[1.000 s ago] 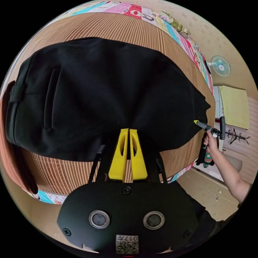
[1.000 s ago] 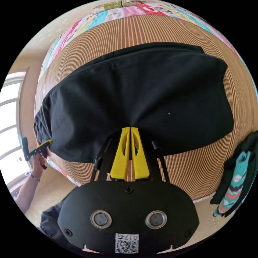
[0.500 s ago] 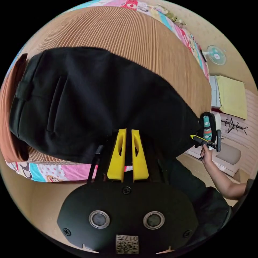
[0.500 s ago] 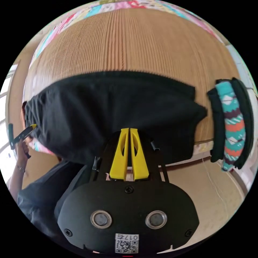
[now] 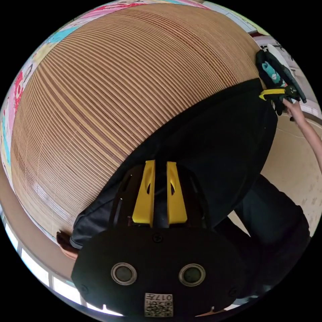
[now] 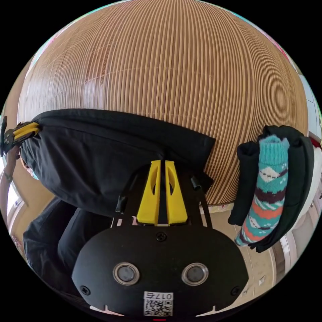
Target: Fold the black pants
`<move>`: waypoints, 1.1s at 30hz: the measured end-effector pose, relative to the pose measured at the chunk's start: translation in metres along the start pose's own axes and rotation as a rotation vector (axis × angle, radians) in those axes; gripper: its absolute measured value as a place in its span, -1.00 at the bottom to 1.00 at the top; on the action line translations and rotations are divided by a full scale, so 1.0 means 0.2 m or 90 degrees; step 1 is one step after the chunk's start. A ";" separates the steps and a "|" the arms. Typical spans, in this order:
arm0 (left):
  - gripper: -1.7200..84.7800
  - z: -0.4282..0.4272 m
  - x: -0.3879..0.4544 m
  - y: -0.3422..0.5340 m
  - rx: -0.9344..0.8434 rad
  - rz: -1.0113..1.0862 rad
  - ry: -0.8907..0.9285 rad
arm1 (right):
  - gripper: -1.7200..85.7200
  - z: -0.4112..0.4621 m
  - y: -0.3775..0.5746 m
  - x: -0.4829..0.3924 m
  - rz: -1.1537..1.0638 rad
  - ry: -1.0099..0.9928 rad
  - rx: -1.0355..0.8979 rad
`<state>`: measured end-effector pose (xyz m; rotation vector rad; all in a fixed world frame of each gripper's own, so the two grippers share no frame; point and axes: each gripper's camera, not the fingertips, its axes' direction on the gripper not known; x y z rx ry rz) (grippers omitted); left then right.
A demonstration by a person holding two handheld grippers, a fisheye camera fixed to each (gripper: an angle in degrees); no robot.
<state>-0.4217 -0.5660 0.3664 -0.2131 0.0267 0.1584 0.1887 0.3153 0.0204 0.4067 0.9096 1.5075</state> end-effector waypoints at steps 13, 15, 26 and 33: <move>-0.88 -0.13 -0.53 0.34 0.249 -0.279 0.306 | -0.93 -0.14 0.06 0.08 0.174 0.072 0.168; -0.81 -0.12 -0.55 0.45 0.280 -0.332 0.336 | -0.92 -0.09 0.04 0.08 0.195 0.095 0.144; -0.66 0.07 -0.50 2.09 0.410 -0.860 0.166 | -0.95 0.26 0.57 -0.07 0.132 -0.279 0.208; -0.56 0.65 -0.57 2.38 0.389 -1.004 0.386 | -0.95 0.48 0.77 -0.08 0.225 -0.438 0.178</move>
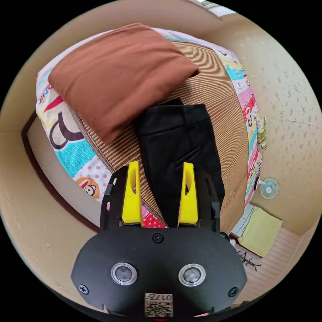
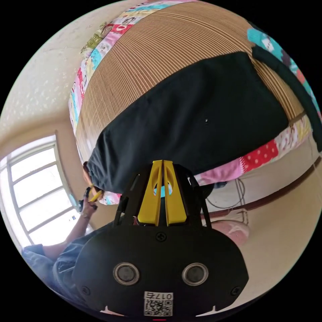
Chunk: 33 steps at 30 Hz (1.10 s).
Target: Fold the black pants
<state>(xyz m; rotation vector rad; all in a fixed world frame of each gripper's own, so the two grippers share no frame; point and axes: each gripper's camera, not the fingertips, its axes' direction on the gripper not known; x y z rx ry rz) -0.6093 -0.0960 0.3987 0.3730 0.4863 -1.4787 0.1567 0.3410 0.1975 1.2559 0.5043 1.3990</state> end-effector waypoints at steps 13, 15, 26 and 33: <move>-0.78 0.08 -0.38 -0.14 -0.094 0.108 0.390 | -0.96 0.12 0.07 0.09 0.105 -0.207 0.040; -0.80 -0.01 -0.26 -0.09 -0.109 0.242 0.445 | -0.96 0.15 0.07 0.12 0.136 -0.246 0.052; -0.80 0.01 1.09 1.08 -0.289 1.045 0.285 | -0.96 0.13 0.06 0.41 0.264 -0.380 0.168; -0.78 0.75 1.10 1.69 -0.578 1.149 0.138 | -0.96 -0.02 0.06 0.61 0.313 -0.282 0.202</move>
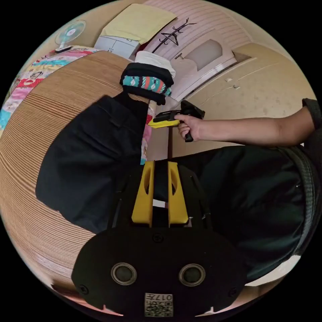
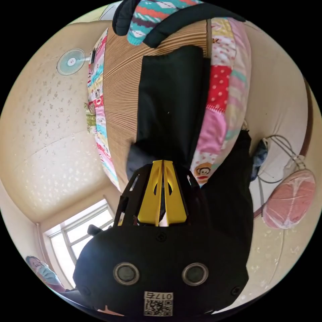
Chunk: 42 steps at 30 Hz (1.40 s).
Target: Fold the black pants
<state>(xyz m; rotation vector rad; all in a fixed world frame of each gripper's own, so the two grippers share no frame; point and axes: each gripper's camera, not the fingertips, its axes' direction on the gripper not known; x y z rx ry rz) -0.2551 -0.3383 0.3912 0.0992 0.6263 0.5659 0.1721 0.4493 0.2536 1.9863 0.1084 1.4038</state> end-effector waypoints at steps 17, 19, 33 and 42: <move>-0.77 0.42 -0.96 0.77 0.116 -0.685 0.260 | -0.95 0.65 -0.39 -0.76 -0.399 0.490 -0.120; -0.81 0.31 -0.91 0.75 0.204 -0.624 0.342 | -0.95 0.77 -0.45 -0.76 -0.397 0.518 -0.159; -0.81 -0.22 -0.09 -0.43 0.073 -0.173 -0.073 | -0.95 1.25 -0.58 -0.73 -0.285 0.126 -0.418; -0.76 0.31 -0.15 -0.89 -0.015 -0.036 0.097 | -0.95 0.38 -1.14 -0.20 -0.108 0.185 -0.218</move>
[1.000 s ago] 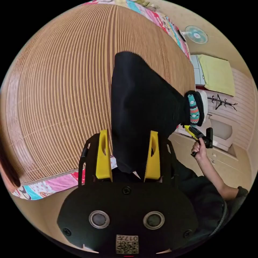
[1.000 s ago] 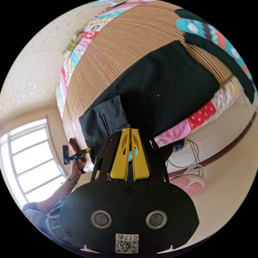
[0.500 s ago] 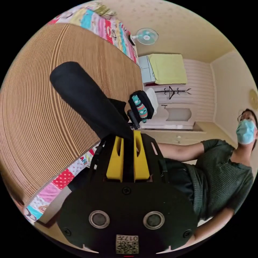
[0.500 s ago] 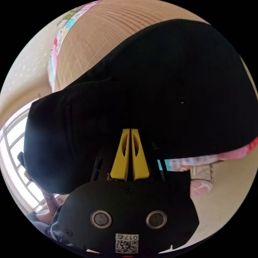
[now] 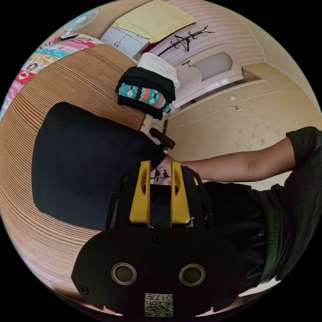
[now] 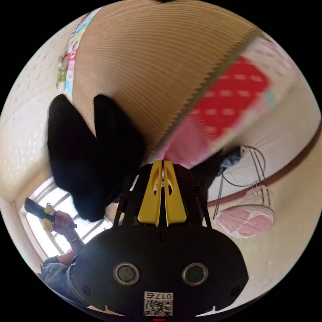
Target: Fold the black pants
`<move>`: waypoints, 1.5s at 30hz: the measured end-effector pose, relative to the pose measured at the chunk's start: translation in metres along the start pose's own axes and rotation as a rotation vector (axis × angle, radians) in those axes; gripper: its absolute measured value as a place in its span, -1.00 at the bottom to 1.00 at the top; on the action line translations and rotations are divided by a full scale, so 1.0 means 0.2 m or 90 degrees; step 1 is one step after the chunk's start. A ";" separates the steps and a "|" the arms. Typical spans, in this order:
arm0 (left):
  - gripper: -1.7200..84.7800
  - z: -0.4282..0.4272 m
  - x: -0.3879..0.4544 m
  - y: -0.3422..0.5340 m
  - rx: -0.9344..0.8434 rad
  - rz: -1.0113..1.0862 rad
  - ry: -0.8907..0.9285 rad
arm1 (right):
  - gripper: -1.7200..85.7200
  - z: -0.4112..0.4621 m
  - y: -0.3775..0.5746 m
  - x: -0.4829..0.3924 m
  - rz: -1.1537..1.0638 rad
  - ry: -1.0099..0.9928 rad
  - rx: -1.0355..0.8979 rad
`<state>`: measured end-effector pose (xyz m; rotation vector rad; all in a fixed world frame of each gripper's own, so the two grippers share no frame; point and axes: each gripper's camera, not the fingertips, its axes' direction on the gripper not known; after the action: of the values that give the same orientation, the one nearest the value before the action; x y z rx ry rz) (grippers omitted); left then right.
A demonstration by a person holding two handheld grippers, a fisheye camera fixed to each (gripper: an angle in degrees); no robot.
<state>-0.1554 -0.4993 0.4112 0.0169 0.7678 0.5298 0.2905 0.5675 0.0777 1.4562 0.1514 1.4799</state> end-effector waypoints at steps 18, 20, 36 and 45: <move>-0.71 0.43 -1.13 0.56 -0.060 -0.675 0.311 | -0.56 0.07 0.17 0.39 0.057 -0.466 0.041; -0.78 0.44 -1.08 0.56 -0.026 -0.698 0.389 | -0.42 0.11 0.13 0.37 0.049 -0.483 0.011; -0.82 -0.28 -0.46 0.85 0.221 -0.645 0.383 | -0.69 0.50 -0.20 -0.61 -0.293 -0.381 -0.181; -0.82 -1.22 0.05 1.84 0.665 -0.635 0.189 | -0.73 1.41 0.44 -2.20 -0.679 -0.366 -0.500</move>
<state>-0.4779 -0.2183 0.3020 0.5044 1.1483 -0.8661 0.3639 0.0678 -0.0855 0.8284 -0.0236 0.1591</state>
